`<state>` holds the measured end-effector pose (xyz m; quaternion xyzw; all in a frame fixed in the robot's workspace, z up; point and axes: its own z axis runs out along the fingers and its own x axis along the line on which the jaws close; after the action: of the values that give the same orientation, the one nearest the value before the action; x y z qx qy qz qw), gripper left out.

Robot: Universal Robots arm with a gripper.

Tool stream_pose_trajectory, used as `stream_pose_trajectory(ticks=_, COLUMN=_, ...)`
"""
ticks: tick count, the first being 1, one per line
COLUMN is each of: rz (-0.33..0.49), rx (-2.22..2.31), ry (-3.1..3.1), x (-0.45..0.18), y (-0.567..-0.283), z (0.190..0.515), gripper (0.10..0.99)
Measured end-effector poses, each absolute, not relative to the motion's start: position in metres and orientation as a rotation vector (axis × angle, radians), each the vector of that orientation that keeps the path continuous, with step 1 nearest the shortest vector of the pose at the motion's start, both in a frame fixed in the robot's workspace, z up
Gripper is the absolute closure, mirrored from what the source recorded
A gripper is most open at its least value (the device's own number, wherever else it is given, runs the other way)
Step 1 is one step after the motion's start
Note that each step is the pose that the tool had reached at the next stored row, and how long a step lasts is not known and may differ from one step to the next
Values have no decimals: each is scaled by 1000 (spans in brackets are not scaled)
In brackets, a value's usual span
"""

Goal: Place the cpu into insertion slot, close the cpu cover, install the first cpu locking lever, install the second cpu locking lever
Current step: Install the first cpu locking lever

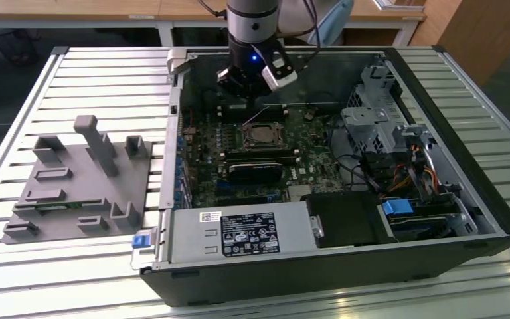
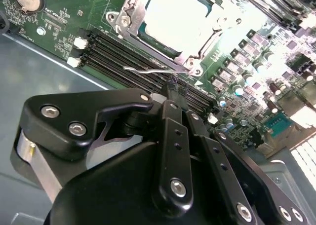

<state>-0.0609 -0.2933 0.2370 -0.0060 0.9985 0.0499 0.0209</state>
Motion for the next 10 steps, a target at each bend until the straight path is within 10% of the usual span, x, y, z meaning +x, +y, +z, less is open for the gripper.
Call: stream_pose_trajectory(ticks=10, rz=154, rx=-18, ry=3096, x=-54, y=-293, z=234, gripper=980)
